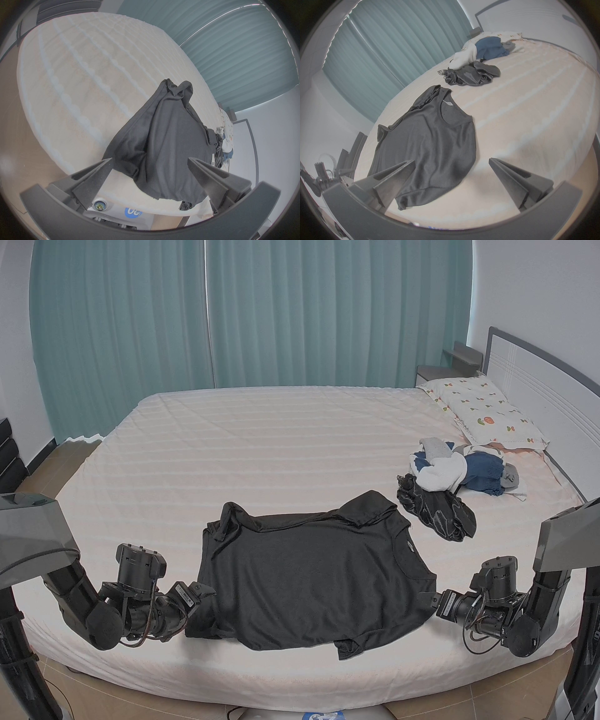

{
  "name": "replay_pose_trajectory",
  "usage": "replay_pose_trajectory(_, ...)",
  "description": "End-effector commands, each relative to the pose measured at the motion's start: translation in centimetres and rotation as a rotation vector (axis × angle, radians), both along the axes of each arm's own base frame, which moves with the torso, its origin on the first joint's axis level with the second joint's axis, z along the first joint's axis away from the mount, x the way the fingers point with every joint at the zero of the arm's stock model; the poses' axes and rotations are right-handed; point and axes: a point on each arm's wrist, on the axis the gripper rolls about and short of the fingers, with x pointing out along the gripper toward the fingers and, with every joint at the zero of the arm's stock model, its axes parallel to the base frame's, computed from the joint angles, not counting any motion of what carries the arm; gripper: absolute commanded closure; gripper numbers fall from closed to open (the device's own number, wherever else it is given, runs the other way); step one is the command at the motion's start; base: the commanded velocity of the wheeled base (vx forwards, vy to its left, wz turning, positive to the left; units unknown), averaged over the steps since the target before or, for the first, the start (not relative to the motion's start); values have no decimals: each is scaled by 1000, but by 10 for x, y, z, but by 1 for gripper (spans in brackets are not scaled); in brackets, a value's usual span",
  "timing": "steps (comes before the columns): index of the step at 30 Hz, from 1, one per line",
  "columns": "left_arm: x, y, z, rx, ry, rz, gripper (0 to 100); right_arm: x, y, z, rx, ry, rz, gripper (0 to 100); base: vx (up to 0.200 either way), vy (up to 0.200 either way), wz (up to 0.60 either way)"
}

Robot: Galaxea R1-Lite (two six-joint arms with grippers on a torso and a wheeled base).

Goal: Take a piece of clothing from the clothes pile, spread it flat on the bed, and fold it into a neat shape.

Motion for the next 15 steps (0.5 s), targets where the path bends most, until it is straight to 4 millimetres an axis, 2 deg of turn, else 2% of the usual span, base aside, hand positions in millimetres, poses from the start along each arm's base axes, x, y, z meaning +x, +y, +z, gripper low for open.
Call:
replay_pose_trajectory(1, -6, -2, -13, 20, 51, -10, 0, -5, 5, -2, 46, 28, -12, 0, 0, 0, 0)
replay_pose_trajectory(5, -3, -2, -26, 44, 88, 1, 0, -8, 8, -5, 47, 45, -3, 0, 0, 0, 0)
replay_pose_trajectory(15, 1, -6, -42, 143, 102, 20, 0, -5, 12, -7, 57, 23, 3, 0, 0, 0, 0)
